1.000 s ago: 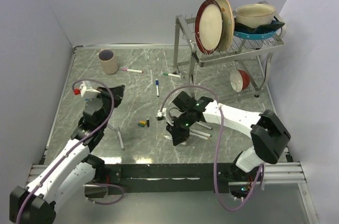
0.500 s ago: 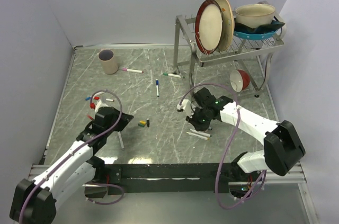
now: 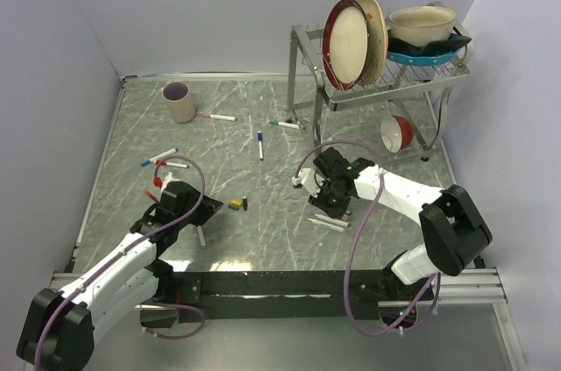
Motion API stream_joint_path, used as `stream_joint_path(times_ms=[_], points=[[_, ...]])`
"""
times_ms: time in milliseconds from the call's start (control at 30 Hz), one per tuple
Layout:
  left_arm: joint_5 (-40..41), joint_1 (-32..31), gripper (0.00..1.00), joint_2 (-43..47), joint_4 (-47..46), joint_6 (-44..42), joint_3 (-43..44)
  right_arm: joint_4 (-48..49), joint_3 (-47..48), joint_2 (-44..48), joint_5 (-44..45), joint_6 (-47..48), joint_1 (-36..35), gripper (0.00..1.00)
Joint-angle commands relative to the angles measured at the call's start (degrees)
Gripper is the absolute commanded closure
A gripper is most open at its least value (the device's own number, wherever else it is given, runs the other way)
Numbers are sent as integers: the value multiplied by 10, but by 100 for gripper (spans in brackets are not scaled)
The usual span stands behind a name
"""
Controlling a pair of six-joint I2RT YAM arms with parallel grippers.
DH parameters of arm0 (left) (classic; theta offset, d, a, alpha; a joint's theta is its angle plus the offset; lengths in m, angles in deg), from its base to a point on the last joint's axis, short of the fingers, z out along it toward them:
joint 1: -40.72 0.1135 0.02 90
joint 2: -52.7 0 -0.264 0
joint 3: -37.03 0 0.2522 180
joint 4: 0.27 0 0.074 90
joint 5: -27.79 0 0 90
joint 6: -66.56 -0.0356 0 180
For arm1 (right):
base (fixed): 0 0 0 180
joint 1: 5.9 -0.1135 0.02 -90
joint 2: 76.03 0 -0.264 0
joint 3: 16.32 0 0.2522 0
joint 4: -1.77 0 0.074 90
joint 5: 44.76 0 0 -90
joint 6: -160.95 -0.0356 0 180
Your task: Open the pen caps
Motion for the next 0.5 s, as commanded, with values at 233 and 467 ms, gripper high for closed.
stream_joint_path(times_ms=[233, 467], points=[[-23, 1, 99, -28, -25, 11, -3, -7, 5, -14, -3, 5, 3, 61], [-22, -14, 96, -64, -43, 21, 1, -9, 8, 1, -8, 7, 5, 56]])
